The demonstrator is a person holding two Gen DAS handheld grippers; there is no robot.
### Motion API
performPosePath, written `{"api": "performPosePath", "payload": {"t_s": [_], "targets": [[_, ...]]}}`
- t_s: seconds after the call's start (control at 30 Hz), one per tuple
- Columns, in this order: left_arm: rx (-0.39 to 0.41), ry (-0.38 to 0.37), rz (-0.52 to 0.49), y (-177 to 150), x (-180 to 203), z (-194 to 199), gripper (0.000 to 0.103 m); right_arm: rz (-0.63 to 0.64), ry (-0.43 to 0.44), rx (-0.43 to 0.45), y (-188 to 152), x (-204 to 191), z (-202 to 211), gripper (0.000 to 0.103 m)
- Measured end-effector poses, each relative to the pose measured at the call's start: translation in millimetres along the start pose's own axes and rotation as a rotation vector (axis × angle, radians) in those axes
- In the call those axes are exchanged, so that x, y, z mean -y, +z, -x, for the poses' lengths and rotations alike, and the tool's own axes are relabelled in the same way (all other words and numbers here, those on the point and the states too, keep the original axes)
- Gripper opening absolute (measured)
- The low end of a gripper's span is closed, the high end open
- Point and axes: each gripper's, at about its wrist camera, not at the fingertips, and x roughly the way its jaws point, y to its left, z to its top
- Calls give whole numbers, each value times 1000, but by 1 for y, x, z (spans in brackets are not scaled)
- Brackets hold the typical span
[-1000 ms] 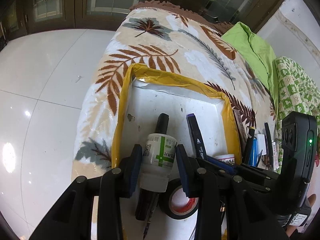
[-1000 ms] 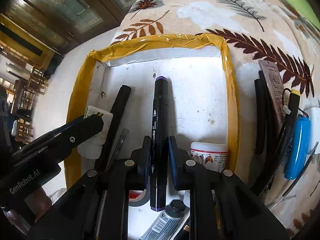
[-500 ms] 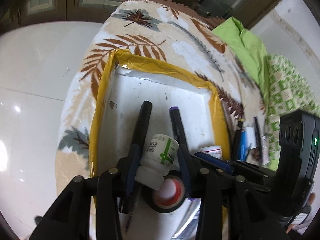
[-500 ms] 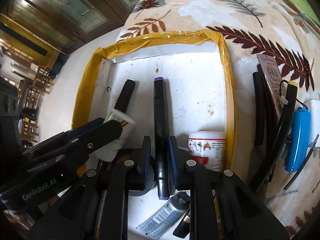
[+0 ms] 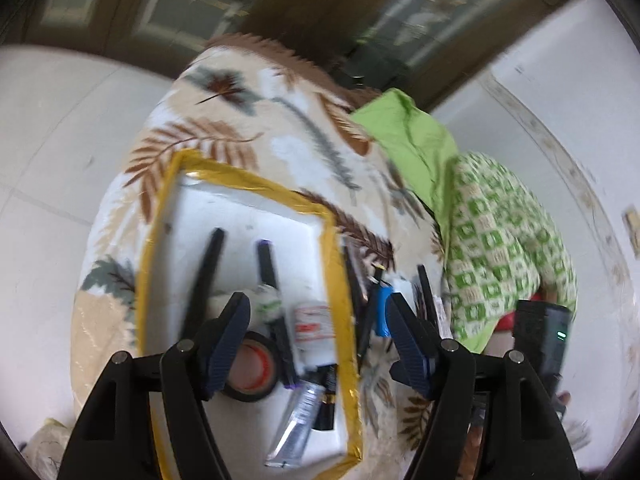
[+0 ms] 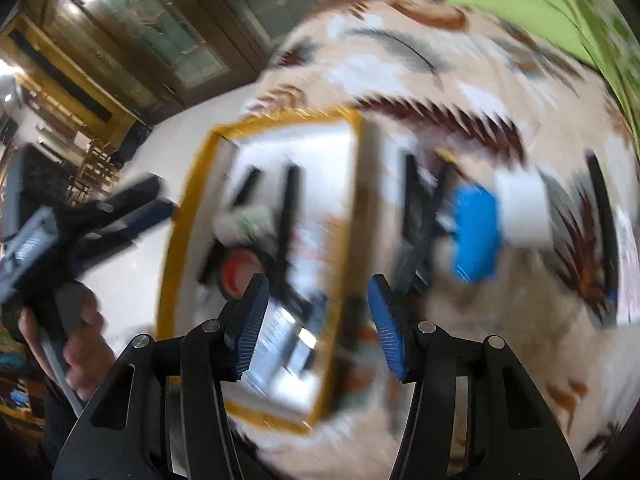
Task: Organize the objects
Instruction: 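Grasp the black pen with blue cap with the right tool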
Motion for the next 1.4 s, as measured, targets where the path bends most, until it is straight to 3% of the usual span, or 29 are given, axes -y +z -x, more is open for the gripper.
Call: {"api": "performPosePath", "payload": {"t_s": [0.23, 0.43, 0.63, 0.8, 1.07, 1.17, 1.4], "targets": [[-17, -45, -118, -39, 74, 1, 70, -153, -129, -23, -49, 86, 25, 52], [-79, -65, -92, -70, 102, -22, 70, -262, -107, 1, -56, 137, 53, 52], [-109, -41, -118, -98, 107, -41, 70, -268, -154, 67, -47, 159, 72, 52], [-127, -26, -154, -109, 106, -54, 70, -227, -183, 61, -27, 168, 57, 52], [-144, 14, -219, -116, 111, -69, 70, -211, -311, 81, 14, 191, 38, 52], [-149, 13, -218, -114, 111, -73, 70, -215, -270, 75, 22, 199, 30, 49], [-160, 12, -204, -110, 108, -80, 70, -226, -299, 51, 36, 206, 11, 45]]}}
